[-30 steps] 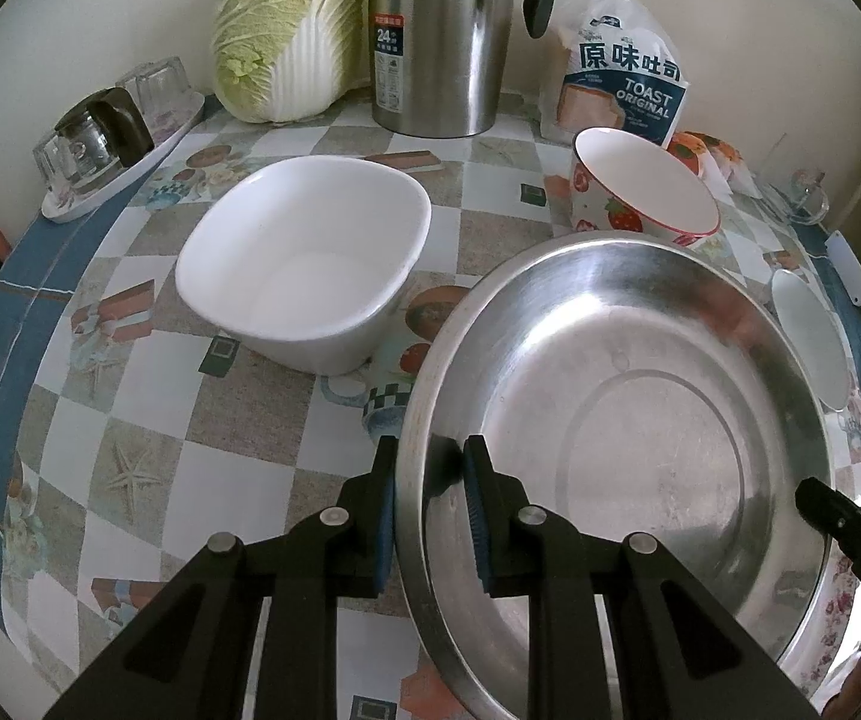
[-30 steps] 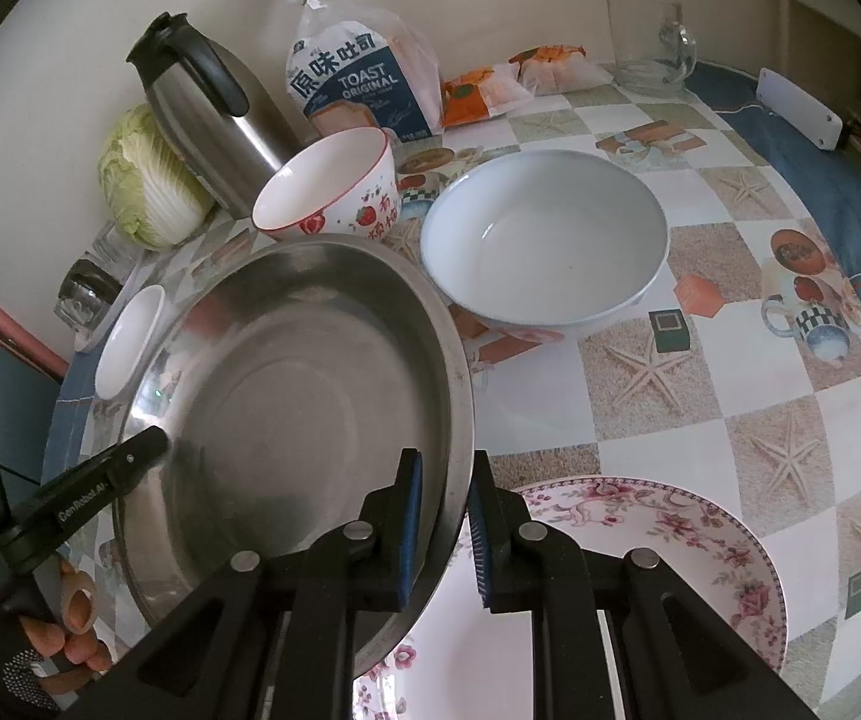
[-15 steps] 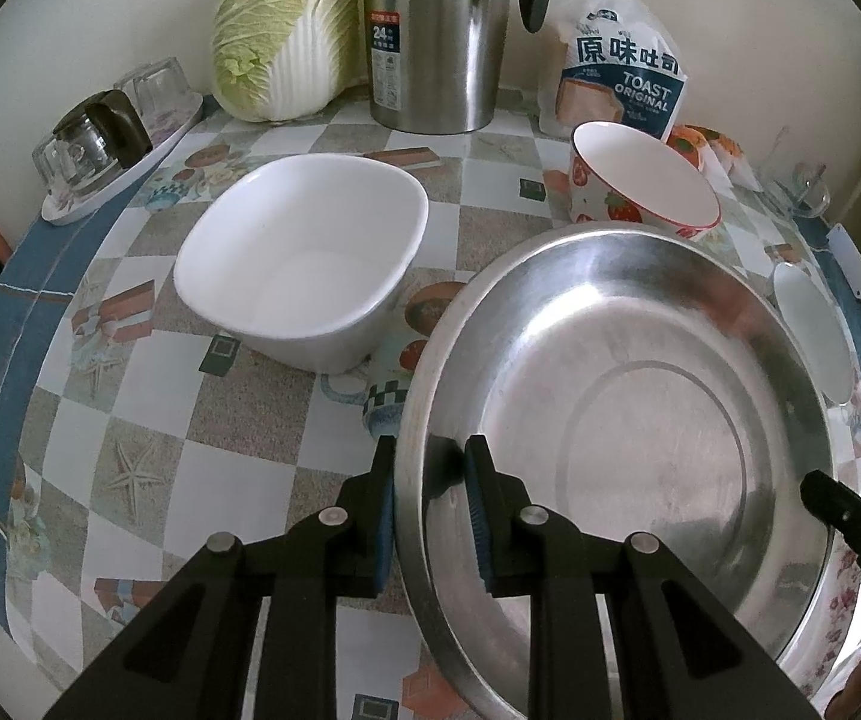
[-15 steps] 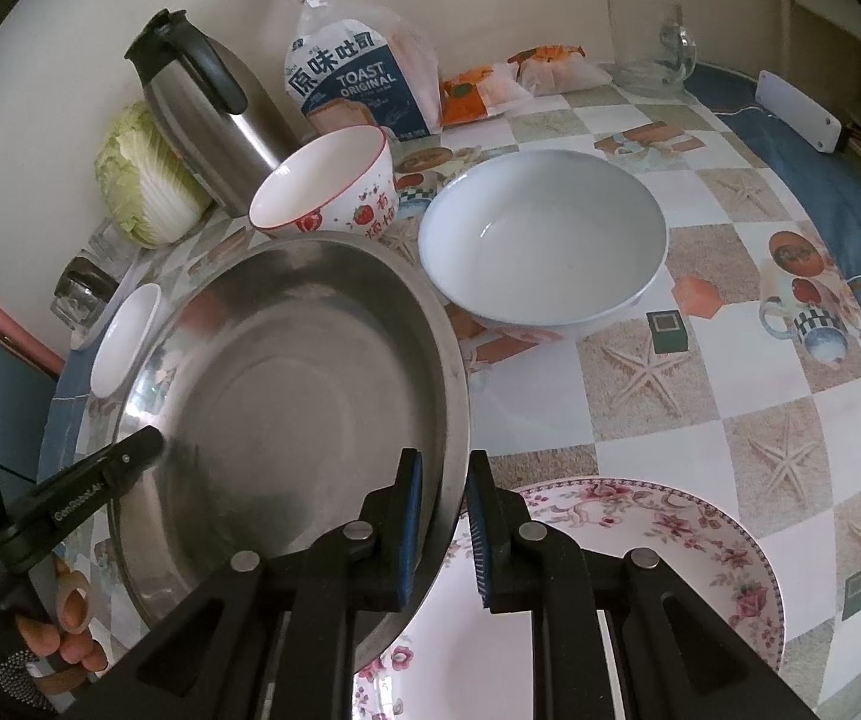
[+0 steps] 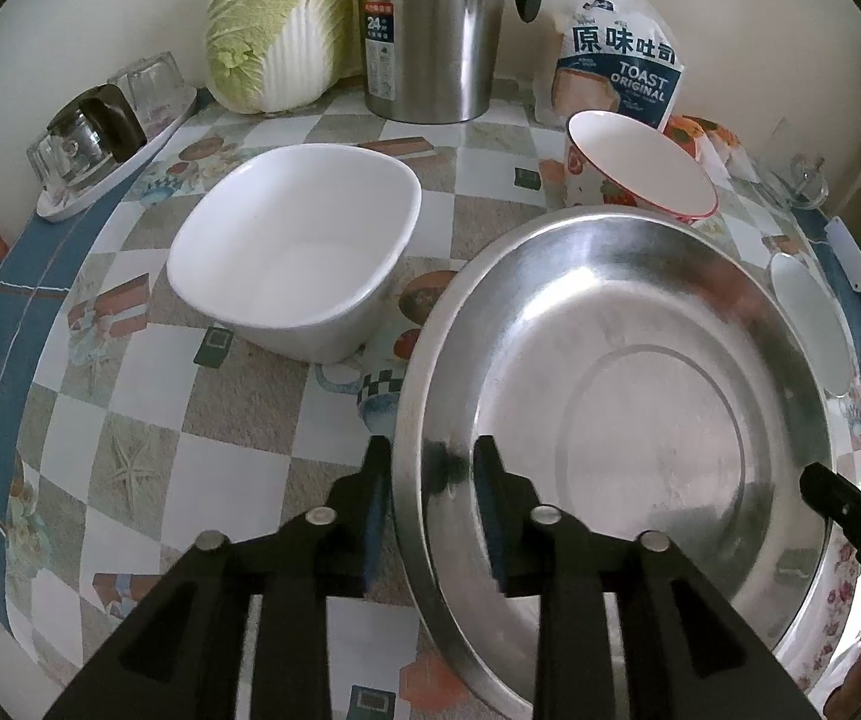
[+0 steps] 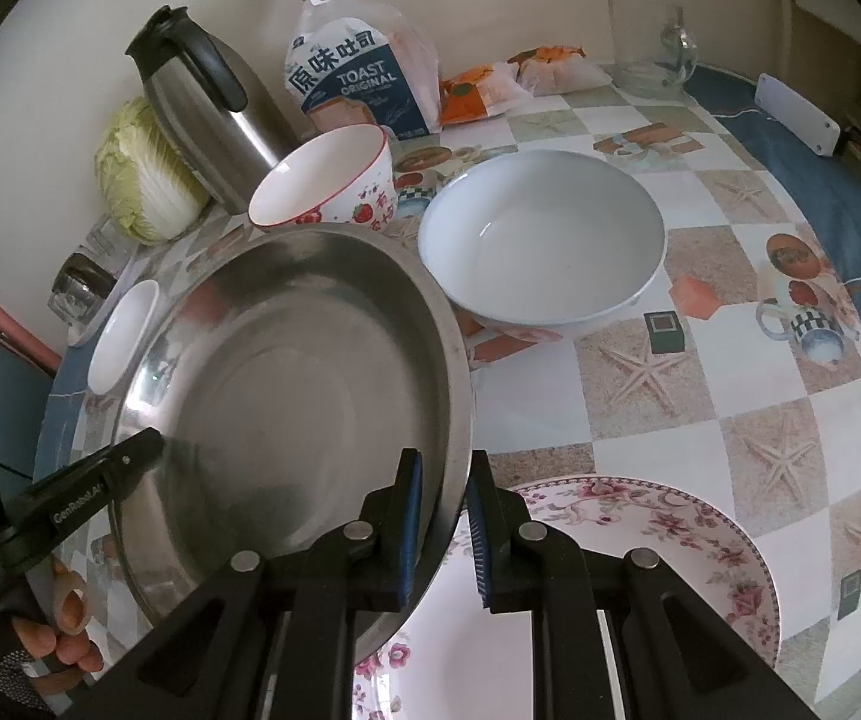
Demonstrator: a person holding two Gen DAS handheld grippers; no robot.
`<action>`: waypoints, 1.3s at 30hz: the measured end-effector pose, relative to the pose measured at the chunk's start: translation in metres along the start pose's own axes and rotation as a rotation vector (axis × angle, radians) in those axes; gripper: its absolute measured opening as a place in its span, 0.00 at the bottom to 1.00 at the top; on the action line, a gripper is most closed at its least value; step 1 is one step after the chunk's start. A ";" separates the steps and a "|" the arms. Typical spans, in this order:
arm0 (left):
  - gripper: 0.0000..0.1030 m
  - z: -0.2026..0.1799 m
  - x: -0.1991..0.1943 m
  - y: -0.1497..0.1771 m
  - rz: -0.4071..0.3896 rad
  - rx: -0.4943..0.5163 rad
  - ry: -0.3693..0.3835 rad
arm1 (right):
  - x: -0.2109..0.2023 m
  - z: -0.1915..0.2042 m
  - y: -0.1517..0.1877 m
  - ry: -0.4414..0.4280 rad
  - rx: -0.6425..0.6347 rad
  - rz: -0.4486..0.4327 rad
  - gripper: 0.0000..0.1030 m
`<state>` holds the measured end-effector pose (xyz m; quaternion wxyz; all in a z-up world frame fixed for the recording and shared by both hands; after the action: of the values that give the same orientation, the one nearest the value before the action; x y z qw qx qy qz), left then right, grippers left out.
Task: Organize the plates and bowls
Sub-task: 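Open both grippers to release the steel basin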
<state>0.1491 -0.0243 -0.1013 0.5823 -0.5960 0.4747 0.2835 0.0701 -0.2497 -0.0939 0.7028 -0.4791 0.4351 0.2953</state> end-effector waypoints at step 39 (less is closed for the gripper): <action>0.88 -0.007 -0.038 -0.005 -0.063 0.011 -0.075 | -0.030 0.030 -0.003 0.067 -0.164 -0.104 0.96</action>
<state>0.1374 -0.0232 -0.0641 0.6116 -0.5964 0.4351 0.2845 0.0688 -0.2231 -0.0609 0.6607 -0.5664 0.4073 0.2770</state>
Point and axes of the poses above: each gripper's, at about its wrist camera, not at the fingertips, and x roughly the way its jaws point, z to its left, y to its underside, the point moved 4 cm from there along x, roughly the way its jaws point, and after that the axes turned 8 degrees about y, right-handed, at the moved point
